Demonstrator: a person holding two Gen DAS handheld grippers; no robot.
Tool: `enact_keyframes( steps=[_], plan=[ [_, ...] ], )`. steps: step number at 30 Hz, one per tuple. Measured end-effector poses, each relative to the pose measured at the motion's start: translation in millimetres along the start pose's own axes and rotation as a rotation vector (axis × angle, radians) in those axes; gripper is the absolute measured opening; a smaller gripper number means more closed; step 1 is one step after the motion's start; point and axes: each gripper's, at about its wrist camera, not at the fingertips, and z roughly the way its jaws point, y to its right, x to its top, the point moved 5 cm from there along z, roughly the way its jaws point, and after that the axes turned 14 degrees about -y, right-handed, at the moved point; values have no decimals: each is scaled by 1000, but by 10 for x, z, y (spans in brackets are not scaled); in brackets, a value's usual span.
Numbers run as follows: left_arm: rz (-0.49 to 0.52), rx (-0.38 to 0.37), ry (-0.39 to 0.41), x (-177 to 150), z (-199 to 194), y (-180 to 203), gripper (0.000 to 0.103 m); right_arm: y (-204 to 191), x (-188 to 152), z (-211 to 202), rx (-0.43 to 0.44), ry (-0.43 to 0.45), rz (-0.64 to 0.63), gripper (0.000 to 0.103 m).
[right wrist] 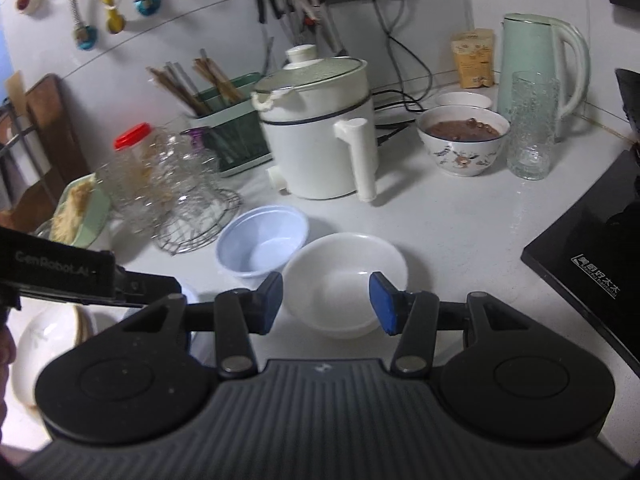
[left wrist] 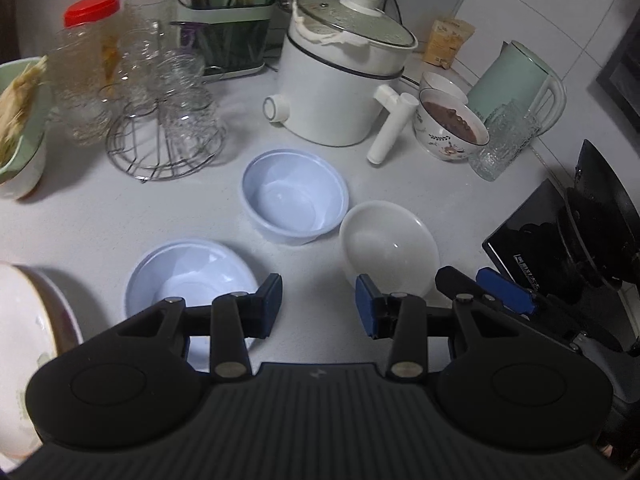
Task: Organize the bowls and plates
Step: 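Move both grippers to the white bowl rim and close them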
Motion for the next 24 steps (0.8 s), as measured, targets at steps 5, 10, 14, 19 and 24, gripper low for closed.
enact_keyframes(
  steps=[5,10,14,19,24],
  plan=[
    [6,-27,-43,179,240,44,46,191,109,164,-25,-3,61,51],
    [-50,-66,-92,359,498,-54,46,361,228,445,-75,-27,95,51],
    [-55,-87,-128,435,664,-97,46,439,235,654,-74,-63,126,50],
    [-26,-109,-161,486,853,-58,46,435,179,781,-73,-87,151,50],
    [-23,-137,-178,484,1022,-3,44,451,134,864,-96,-104,151,50]
  ],
)
